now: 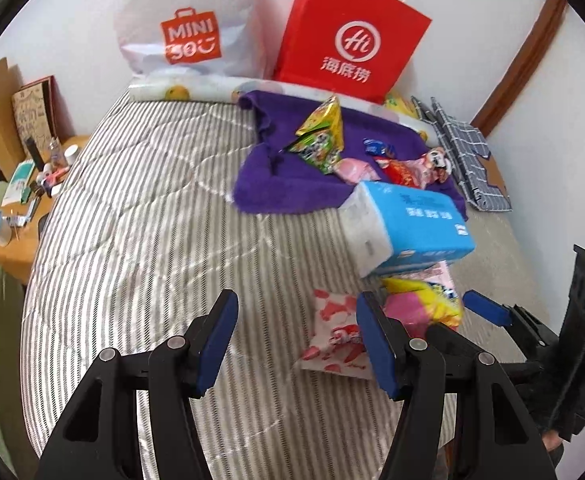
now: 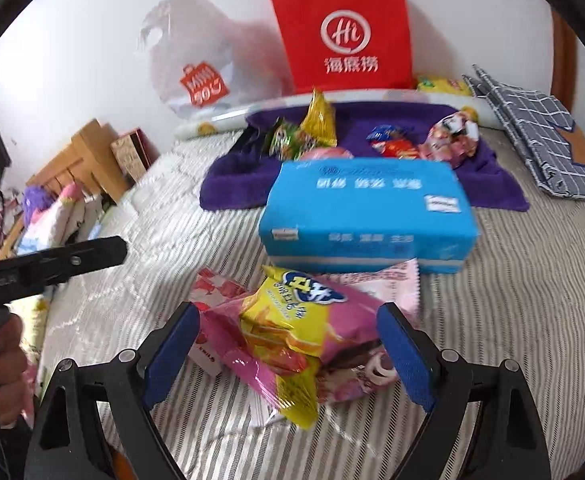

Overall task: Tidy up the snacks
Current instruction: 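Grasp the yellow-pink snack bag with the right tool, then grasp the pink-white wrapper with the left tool while the right tool lifts the yellow-pink bag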

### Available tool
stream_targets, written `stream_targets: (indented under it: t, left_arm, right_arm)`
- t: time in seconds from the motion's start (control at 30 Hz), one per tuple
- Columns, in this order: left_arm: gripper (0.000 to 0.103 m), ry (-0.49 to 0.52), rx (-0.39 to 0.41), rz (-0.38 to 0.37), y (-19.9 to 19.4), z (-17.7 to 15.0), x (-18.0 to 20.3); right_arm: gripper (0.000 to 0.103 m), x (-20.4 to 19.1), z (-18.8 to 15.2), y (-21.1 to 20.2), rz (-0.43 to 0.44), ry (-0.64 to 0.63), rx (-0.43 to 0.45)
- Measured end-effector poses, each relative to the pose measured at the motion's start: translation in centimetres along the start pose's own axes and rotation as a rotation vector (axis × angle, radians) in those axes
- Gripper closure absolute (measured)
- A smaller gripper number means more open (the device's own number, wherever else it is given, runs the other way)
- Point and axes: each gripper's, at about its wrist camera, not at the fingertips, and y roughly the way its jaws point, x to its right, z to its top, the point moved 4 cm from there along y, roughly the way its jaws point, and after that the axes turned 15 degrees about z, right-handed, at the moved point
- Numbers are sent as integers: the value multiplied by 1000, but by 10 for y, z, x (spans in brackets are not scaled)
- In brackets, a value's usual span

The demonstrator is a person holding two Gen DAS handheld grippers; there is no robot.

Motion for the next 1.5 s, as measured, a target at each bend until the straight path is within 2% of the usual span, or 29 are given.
stream_targets:
  t: [0.13, 0.27, 0.3, 0.33, 0.43, 0.5, 0.67, 0.83, 1.03, 1.13, 1.27, 1.4, 1.5]
  left_arm:
    - [42, -16, -19, 3, 8, -4, -10]
    - [42, -21, -30, -8, 13, -6, -11]
    - [42, -19, -31, -12, 13, -6, -10]
    - [42, -17, -32, -16, 14, -7, -9]
    - [42, -12, -27, -35, 14, -9, -6]
    - [42, -9, -26, -47, 14, -9, -5]
    - [42, 3, -39, -60, 20, -12, 3]
    - [42, 17, -61, -69, 27, -16, 14]
    - [42, 53, -89, -96, 36, -22, 34]
    - [42, 72, -107, -109, 43, -26, 46]
    - [42, 96, -125, -109, 52, -31, 59]
    - [45, 115, -108, -80, 56, -34, 67]
    - [51, 146, -85, -39, 56, -35, 72]
  right_arm:
    - [9, 1, -4, 18, -68, -47, -36]
    - [7, -1, -5, 24, -93, -88, -42]
    - [12, -1, -4, 24, -94, -91, -45]
    - [26, -1, -4, 23, -90, -97, -41]
    - [52, -8, -3, 15, -61, -128, -39]
    - [58, -12, -3, 7, -44, -139, -37]
    - [59, -14, -3, -15, -43, -141, -1]
    - [59, -8, 0, -48, -61, -111, 73]
    - [59, 18, 4, -86, -161, -68, 151]
    - [59, 38, 1, -93, -217, -33, 154]
    - [59, 62, -7, -90, -244, 30, 140]
    - [59, 77, -14, -81, -281, 51, 115]
    - [59, 81, -19, -73, -284, 56, 97]
